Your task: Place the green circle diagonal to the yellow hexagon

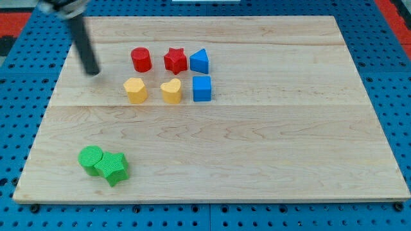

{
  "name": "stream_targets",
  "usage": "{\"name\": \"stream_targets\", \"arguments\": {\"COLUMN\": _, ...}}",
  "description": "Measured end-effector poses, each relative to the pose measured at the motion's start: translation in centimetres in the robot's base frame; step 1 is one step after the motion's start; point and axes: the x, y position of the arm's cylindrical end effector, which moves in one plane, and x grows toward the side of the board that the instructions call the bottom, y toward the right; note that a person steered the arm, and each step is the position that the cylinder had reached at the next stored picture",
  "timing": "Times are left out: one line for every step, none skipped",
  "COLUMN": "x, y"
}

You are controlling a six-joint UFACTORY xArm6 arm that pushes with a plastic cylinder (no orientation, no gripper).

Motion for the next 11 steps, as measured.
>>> {"name": "stream_targets", "arguments": {"x": 4.5, "y": -5.3}}
{"name": "stream_targets", "arguments": {"x": 7.0, "y": -4.7}}
{"name": "stream_targets", "arguments": {"x": 9.7, "y": 1.3}}
{"name": "stream_targets", "arguments": {"x": 12.8, "y": 2.5}}
{"name": "stream_targets", "arguments": {"x": 18.3, "y": -0.9}}
{"name": "stream_targets", "arguments": {"x": 19.7, "y": 6.4}}
{"name": "stream_targets", "arguments": {"x": 16.8, "y": 7.7}}
{"name": "stream_targets", "arguments": {"x": 12.7, "y": 7.0}}
{"name": "stream_targets", "arguments": {"x": 12.2, "y": 7.0}}
{"name": "stream_targets", "arguments": {"x": 10.0, "y": 5.2}}
{"name": "stream_targets", "arguments": {"x": 7.8, "y": 2.1}}
